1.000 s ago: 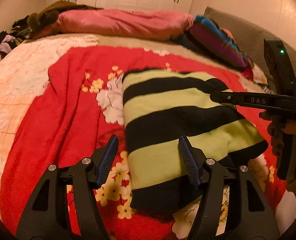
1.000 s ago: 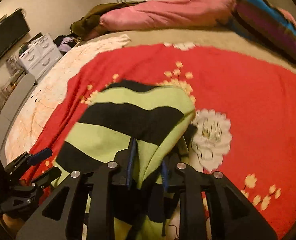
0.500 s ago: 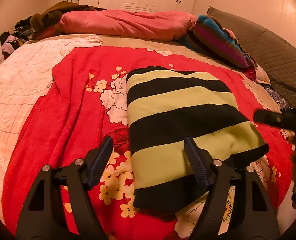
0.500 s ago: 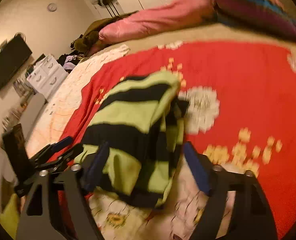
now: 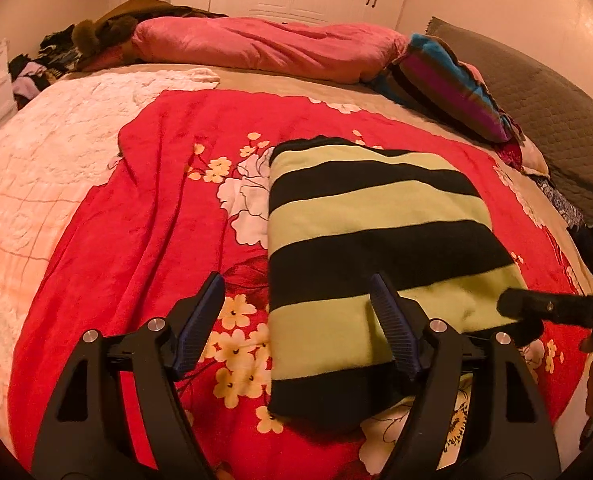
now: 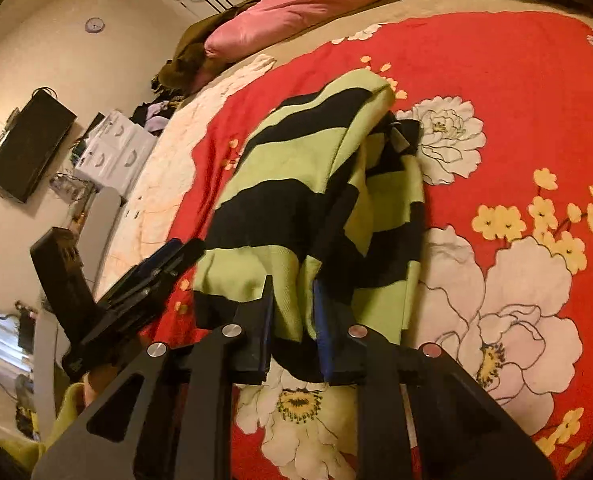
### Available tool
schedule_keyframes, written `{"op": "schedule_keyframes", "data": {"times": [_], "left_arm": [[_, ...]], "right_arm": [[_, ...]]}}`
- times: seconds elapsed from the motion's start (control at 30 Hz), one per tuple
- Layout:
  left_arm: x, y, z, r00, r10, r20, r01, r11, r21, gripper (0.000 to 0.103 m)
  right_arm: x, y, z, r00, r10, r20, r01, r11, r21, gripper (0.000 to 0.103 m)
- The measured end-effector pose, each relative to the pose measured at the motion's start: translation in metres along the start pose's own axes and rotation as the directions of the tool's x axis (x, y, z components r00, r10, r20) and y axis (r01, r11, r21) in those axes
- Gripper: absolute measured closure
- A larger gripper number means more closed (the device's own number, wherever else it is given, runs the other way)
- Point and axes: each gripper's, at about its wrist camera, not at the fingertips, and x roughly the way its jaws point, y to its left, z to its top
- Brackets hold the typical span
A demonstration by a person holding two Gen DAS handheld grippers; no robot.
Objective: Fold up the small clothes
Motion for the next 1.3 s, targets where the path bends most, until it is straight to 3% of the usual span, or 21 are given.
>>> {"op": "schedule_keyframes", "data": {"times": [0.1, 0.33, 0.4, 0.53, 0.67, 0.73, 0.9, 1.2, 1.3], "left_arm": [[0.003, 0.001, -0.001, 1.000, 0.006, -0.015, -0.006, 1.000, -0.006, 0.036], [0.005, 0.002, -0.002, 0.999, 0.009, -0.032, -0.009, 1.000, -0.006, 0.036], [0.005, 0.001, -0.002, 0.999, 0.009, -0.033, -0.010, 1.000, -0.004, 0.036], [0.007, 0.000, -0.002, 0.999, 0.005, -0.039, -0.006, 1.000, -0.009, 0.032], [0.015, 0.004, -0.002, 0.998, -0.015, -0.057, 0.013, 0.999, -0.040, 0.028], [0.019, 0.006, -0.002, 0.997, -0.034, -0.069, 0.030, 0.998, -0.061, 0.028], [0.030, 0.010, -0.004, 0.993, -0.071, -0.090, 0.061, 0.993, -0.104, 0.027], [0.047, 0.008, 0.000, 0.990, -0.102, -0.098, 0.091, 0.990, -0.108, 0.027], [0.056, 0.010, 0.001, 0.976, -0.183, -0.115, 0.163, 0.973, -0.166, 0.044]], "right_arm": [[0.012, -0.009, -0.004, 0.991, -0.133, -0.018, 0.132, 0.990, -0.044, 0.079], [0.013, -0.012, -0.006, 0.986, -0.166, -0.002, 0.165, 0.985, -0.053, 0.056], [0.007, -0.011, -0.003, 0.989, -0.150, 0.018, 0.151, 0.988, -0.045, 0.051], [-0.006, -0.017, 0.005, 0.990, -0.116, 0.078, 0.117, 0.993, -0.008, 0.028], [0.001, -0.024, 0.022, 0.997, -0.040, 0.061, 0.039, 0.999, 0.016, 0.025], [0.010, -0.025, 0.032, 0.998, -0.030, 0.051, 0.030, 1.000, 0.003, 0.011], [0.036, -0.033, 0.049, 1.000, -0.014, 0.015, 0.014, 1.000, -0.015, 0.012], [0.077, -0.056, 0.064, 0.991, 0.109, -0.071, -0.108, 0.994, 0.029, 0.007], [0.080, -0.052, 0.066, 0.991, 0.103, -0.082, -0.103, 0.995, 0.004, 0.007]]}}
